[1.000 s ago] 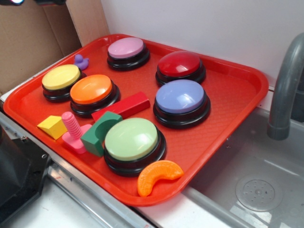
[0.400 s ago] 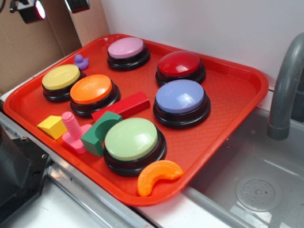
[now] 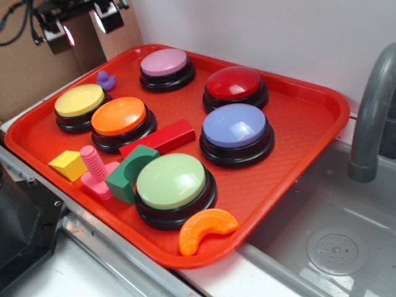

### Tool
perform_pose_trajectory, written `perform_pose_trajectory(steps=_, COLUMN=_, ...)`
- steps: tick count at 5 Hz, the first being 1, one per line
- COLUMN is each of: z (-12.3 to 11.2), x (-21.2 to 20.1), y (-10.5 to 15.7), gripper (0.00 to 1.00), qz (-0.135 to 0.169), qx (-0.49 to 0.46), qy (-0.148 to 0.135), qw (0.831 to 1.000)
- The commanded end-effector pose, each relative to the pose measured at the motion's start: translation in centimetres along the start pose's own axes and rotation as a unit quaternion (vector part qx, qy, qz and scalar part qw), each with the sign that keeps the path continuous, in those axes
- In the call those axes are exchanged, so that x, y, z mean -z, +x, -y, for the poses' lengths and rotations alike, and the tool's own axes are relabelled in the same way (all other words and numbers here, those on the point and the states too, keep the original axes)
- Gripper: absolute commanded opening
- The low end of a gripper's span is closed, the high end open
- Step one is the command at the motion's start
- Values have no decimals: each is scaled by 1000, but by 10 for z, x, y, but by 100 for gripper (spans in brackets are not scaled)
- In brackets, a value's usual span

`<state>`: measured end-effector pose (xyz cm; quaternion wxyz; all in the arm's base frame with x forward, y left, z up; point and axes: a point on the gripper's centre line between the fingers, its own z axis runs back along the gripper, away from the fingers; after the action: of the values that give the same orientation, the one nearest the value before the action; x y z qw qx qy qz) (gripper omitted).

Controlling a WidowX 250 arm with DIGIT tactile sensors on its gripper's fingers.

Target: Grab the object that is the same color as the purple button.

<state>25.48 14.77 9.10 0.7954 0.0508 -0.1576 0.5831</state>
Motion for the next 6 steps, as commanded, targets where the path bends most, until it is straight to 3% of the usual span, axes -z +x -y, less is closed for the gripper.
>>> perform_pose_trajectory(steps=1, z=-18, x=30, y=31, gripper=100, qz=35, qx=-47, qy=7, qw=998)
perform_pose_trajectory(steps=2, z=-20, x=41, y=33, gripper=100, qz=44, qx=-46, qy=18, qw=998)
perform_pose_trajectory(steps=4, z=-21, x=67, y=26, gripper=100, qz=-41, qx=-47, qy=-1, qw=998)
perform_pose_trajectory(steps=5, z=-21, x=69, y=27, gripper=0, qz=-27, qx=-45, qy=2, qw=999)
perform_pose_trajectory(steps=6, z=-15, x=65, y=26, gripper=0, qz=-22, qx=-36, qy=-3, qw=999)
